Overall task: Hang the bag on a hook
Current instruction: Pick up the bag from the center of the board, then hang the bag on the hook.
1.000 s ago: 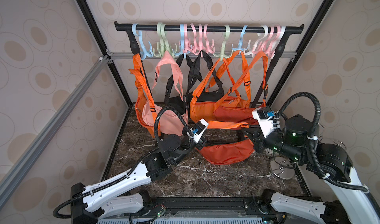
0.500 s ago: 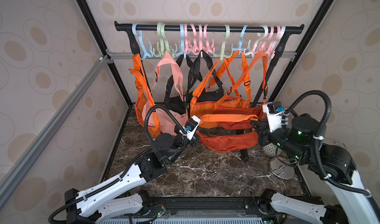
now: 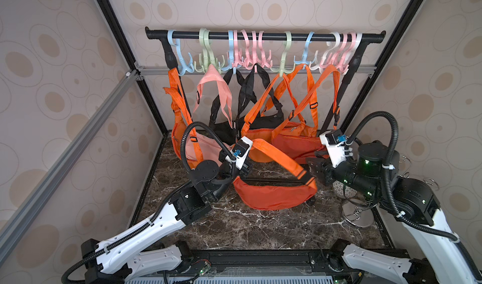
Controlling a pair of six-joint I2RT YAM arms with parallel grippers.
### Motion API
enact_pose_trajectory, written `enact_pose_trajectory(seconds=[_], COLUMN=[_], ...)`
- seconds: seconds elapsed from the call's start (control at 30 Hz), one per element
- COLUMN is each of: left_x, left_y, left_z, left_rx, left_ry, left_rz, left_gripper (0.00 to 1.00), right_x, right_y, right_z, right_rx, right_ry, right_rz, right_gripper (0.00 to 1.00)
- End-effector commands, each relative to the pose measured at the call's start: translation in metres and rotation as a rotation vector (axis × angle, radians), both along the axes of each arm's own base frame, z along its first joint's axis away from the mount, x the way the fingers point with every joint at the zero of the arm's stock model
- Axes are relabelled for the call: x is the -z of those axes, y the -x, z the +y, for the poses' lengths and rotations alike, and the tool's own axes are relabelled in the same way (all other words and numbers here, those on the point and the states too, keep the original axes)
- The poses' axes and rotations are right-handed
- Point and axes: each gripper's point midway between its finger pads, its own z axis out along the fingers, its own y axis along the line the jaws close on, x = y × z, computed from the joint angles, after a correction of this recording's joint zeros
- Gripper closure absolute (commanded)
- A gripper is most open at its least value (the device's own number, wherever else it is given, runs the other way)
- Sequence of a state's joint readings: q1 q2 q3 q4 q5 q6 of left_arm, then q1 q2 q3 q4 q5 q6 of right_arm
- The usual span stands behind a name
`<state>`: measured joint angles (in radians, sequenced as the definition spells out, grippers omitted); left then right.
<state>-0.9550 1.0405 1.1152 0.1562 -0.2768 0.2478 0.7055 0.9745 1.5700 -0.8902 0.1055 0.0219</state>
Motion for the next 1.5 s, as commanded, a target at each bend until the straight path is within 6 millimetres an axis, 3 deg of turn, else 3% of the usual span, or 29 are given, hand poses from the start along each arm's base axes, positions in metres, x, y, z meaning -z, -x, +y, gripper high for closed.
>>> enact_pose_trajectory(seconds=[0.0, 0.2, 0.47, 0.57, 0.73, 0.93, 1.13, 1.27, 1.47], left_x=[-0.037, -0.062, -0.096, -0.107, -0.12, -0.149, -0.177, -0.187, -0.183], left_y=[0.005, 0.005, -0.005, -0.01, -0.022, -0.045, -0.076, -0.091, -0.102], left_z=[0.003, 0.0, 0.007, -0.002, -0.026, -0.061, -0.091, -0.094, -0.086], left_rx=[0.019, 0.024, -0.058, -0.054, -0.028, -0.029, -0.069, -0.11, -0.142], left_ry=[0.042, 0.072, 0.101, 0.102, 0.101, 0.073, 0.038, 0.059, 0.094], left_rz=[-0.066, -0.101, -0.145, -0.151, -0.155, -0.175, -0.16, -0.174, -0.183], left_gripper=[1.0, 1.0, 1.0, 1.0, 1.0, 1.0, 1.0, 1.0, 1.0], right_x=[0.001, -0.003, -0.01, -0.015, -0.026, -0.01, -0.006, 0.0, 0.007], right_y=[0.005, 0.005, 0.008, 0.007, 0.003, 0.003, 0.005, 0.005, 0.006], right_z=[0.015, 0.013, -0.006, -0.023, -0.068, -0.057, -0.046, -0.042, -0.043], right_rx=[-0.085, -0.081, -0.015, 0.062, 0.287, 0.238, 0.189, 0.165, 0.165], right_ry=[-0.014, -0.032, -0.05, -0.052, -0.074, -0.06, -0.094, -0.087, -0.085], right_rz=[0.004, -0.025, -0.097, -0.141, -0.22, -0.173, -0.168, -0.157, -0.158], right_gripper=[0.58, 0.57, 0.57, 0.57, 0.59, 0.6, 0.6, 0.62, 0.64])
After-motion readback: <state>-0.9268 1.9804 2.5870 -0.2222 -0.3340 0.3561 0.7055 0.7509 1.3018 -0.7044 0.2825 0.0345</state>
